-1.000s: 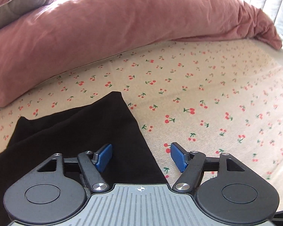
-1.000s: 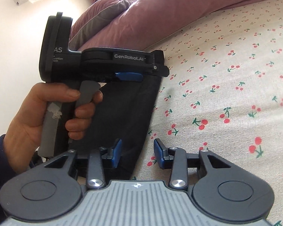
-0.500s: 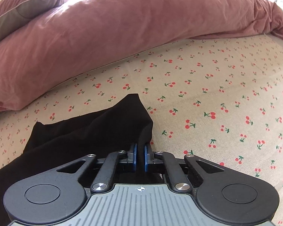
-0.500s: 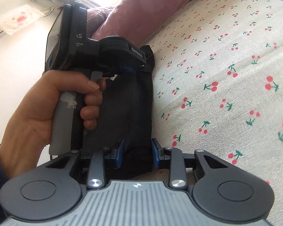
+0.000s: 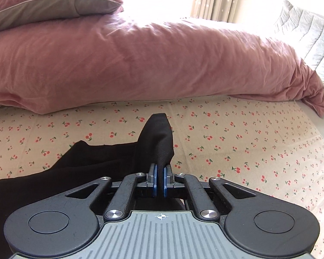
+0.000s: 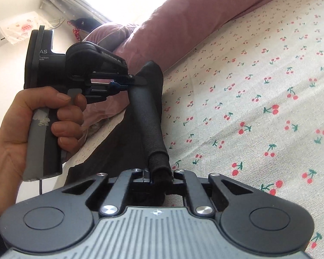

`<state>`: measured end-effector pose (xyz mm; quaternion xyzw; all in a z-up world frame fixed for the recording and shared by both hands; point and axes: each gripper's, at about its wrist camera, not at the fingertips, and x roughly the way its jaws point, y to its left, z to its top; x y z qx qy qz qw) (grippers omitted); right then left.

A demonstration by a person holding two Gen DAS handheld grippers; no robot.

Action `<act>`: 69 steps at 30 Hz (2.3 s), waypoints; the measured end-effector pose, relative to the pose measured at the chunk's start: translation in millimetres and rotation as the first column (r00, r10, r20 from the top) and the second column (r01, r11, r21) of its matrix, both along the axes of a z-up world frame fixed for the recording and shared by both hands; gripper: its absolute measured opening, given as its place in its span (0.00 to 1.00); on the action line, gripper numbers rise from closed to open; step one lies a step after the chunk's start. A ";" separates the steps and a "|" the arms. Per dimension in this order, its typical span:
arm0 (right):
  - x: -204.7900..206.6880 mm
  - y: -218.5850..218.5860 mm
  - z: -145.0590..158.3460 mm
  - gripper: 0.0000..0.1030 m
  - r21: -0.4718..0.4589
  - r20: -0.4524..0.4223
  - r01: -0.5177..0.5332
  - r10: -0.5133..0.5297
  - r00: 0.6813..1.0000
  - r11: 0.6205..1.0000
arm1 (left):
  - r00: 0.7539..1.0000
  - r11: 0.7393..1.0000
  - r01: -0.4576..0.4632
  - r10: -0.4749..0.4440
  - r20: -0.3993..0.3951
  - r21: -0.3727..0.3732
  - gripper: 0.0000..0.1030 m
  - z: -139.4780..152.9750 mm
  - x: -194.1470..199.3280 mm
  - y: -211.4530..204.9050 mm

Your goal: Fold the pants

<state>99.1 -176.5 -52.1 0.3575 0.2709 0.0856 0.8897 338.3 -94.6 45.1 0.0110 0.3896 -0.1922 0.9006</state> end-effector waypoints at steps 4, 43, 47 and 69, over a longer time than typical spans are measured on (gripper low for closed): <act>-3.7 20.1 32.6 0.01 -0.087 0.064 0.004 0.001 0.998 0.996 | 1.000 0.998 -0.004 0.005 0.025 -0.063 0.03 28.1 -4.0 39.8; 55.7 284.1 48.0 0.56 -0.211 0.074 -0.537 0.561 0.824 0.817 | 0.916 0.914 -0.397 0.391 -0.087 -0.079 0.64 -20.5 -16.9 404.9; 58.6 202.2 53.1 0.62 -0.002 0.116 -0.462 0.459 0.881 0.887 | 0.954 0.954 -0.300 0.299 -0.029 -0.008 0.83 -17.8 -34.5 379.8; 147.2 174.6 5.7 0.03 -0.059 -0.104 -0.307 0.300 0.948 0.950 | 0.954 0.941 -0.276 0.245 -0.171 -0.196 0.21 -67.0 -35.0 373.3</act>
